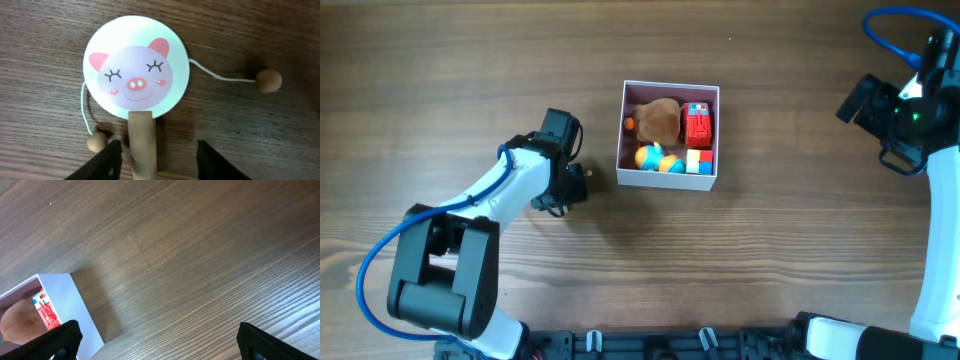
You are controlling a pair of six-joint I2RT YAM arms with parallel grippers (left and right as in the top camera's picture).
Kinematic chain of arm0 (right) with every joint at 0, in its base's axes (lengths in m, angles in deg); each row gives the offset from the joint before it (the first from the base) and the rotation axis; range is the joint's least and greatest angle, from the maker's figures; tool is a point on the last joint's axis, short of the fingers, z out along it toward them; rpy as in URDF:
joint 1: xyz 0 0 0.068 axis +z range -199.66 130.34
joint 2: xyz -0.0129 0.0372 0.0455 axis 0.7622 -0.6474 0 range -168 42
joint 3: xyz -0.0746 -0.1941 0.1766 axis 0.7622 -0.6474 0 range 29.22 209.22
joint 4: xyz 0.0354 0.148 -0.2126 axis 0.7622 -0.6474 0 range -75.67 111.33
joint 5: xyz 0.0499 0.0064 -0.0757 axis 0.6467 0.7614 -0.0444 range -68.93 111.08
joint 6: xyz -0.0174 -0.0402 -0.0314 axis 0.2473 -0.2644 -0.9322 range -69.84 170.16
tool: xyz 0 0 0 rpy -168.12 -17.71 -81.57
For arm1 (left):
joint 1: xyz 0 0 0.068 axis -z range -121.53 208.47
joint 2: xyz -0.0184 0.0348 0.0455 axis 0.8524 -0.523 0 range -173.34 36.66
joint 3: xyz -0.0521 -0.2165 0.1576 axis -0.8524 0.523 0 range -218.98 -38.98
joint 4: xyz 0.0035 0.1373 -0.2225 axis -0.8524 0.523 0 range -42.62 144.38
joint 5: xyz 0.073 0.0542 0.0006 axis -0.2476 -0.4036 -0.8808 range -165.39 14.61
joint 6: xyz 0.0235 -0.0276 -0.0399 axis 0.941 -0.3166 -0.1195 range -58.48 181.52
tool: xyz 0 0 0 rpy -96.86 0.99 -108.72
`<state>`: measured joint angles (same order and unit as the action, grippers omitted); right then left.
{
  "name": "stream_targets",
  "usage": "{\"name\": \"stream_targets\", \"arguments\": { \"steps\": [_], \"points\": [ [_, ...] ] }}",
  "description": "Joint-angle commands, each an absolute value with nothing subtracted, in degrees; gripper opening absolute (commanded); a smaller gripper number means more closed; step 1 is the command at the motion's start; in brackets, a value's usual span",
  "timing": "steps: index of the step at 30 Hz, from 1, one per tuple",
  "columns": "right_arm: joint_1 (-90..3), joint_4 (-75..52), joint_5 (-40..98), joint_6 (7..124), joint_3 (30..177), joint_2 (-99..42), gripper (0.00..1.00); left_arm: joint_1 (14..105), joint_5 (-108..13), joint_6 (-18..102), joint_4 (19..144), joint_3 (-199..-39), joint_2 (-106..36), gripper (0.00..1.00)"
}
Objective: Pack container
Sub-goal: 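Grasp the pig rattle handle and lift it with the left gripper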
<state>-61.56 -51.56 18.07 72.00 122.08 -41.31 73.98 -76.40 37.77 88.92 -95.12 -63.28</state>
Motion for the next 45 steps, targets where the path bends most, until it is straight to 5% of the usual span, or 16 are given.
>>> {"name": "stream_targets", "arguments": {
  "steps": [1,20,28,39,45],
  "points": [
    [-61.73,-51.56,18.14,72.7,121.64,-41.59,1.0,73.61,-77.25,38.84,88.57,-94.68,-63.98,0.43],
    [-61.73,-51.56,18.14,72.68,121.64,-41.59,1.0,73.61,-77.41,38.6,87.85,-92.43,-64.02,0.37],
    [-61.73,-51.56,18.14,72.7,121.64,-41.59,1.0,73.63,-77.41,38.71,89.03,-93.3,-63.69,0.08],
    [-61.73,-51.56,18.14,72.68,121.64,-41.59,1.0,76.08,-77.39,45.18,110.23,-121.7,-58.14,0.04],
    [-61.73,-51.56,18.14,72.7,121.64,-41.59,1.0,84.91,-75.86,50.75,107.13,-129.91,-57.53,0.04]
  ]
}}
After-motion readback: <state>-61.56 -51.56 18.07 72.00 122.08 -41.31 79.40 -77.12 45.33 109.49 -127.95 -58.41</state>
